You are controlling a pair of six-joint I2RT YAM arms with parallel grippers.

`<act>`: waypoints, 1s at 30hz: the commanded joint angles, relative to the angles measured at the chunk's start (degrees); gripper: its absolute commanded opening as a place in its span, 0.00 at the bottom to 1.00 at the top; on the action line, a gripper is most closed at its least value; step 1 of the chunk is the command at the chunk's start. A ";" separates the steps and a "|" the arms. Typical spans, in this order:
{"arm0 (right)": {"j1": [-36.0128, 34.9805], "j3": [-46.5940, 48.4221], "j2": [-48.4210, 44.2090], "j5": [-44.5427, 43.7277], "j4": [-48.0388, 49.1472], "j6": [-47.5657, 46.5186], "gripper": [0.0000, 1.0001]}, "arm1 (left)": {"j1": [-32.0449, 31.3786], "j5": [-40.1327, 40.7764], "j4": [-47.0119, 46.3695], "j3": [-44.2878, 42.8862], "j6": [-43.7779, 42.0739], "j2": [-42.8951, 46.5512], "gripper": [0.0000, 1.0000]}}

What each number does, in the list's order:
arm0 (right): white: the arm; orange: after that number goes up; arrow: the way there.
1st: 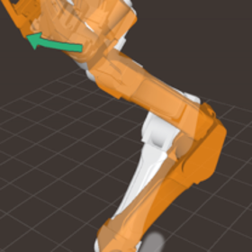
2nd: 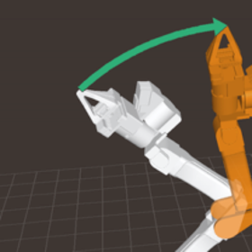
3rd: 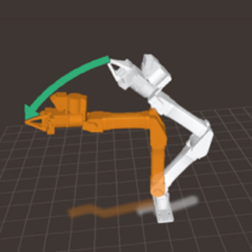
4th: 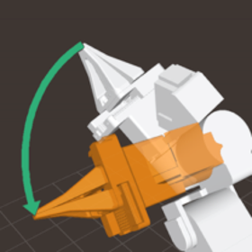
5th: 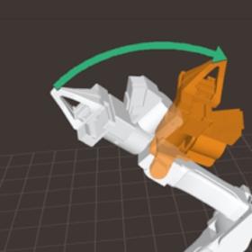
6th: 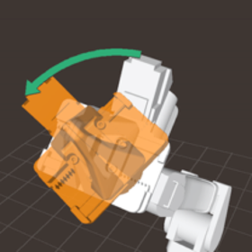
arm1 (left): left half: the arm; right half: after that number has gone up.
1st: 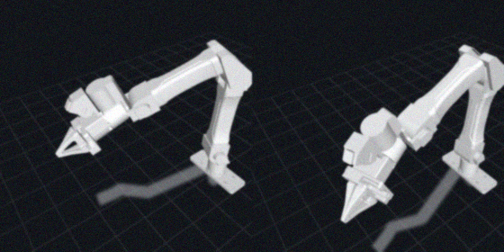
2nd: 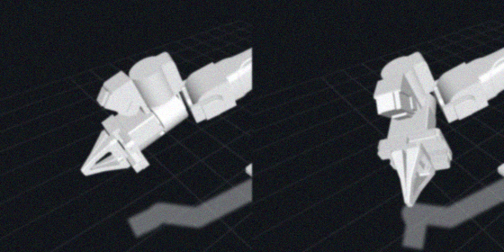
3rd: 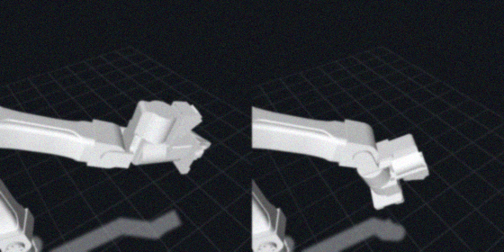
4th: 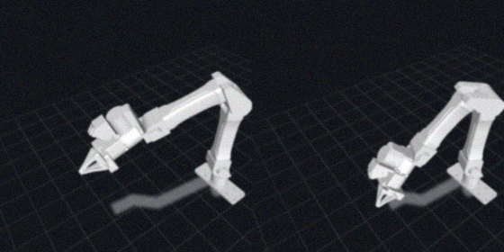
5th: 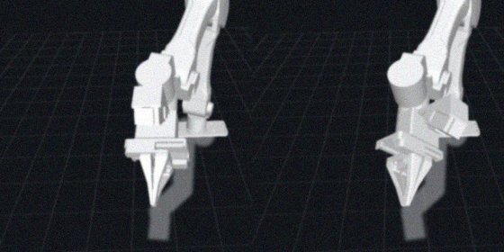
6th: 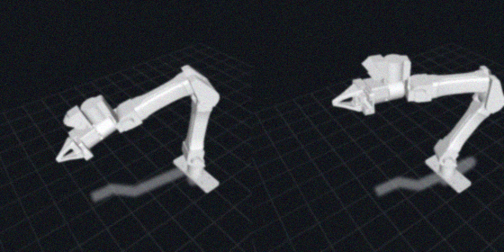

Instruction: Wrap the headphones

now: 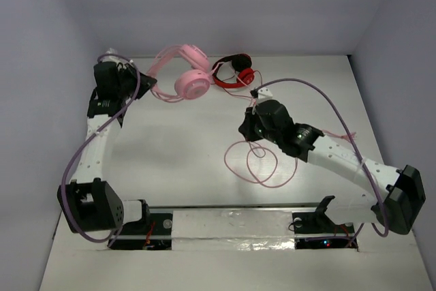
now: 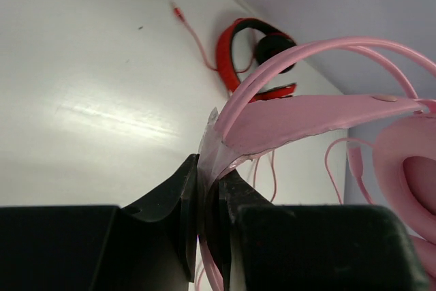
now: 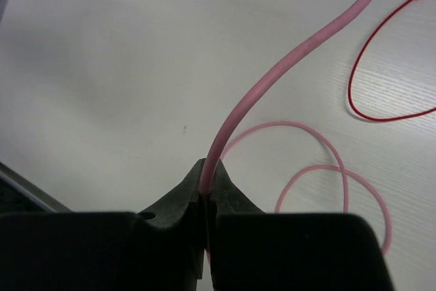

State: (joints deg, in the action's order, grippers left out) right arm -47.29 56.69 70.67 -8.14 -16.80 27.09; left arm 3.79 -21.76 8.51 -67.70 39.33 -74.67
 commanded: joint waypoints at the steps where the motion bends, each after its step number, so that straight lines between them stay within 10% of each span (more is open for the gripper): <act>1: -3.14 6.23 4.99 -4.69 -9.65 -2.04 0.00 | -0.71 4.61 -11.84 5.89 4.78 9.36 0.00; 16: -19.42 30.22 15.02 -3.20 -23.01 -10.39 0.00 | -19.59 23.33 -10.80 6.18 -1.79 3.76 0.00; 30: -18.81 39.20 17.75 -13.56 -27.24 -15.49 0.00 | -26.38 13.59 -3.07 5.30 -13.31 -0.74 0.00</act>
State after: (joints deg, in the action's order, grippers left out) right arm -66.72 92.97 88.40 -16.49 -42.19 13.61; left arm -22.15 -4.91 6.74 -58.98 27.38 -77.52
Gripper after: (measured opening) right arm 0.057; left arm 0.088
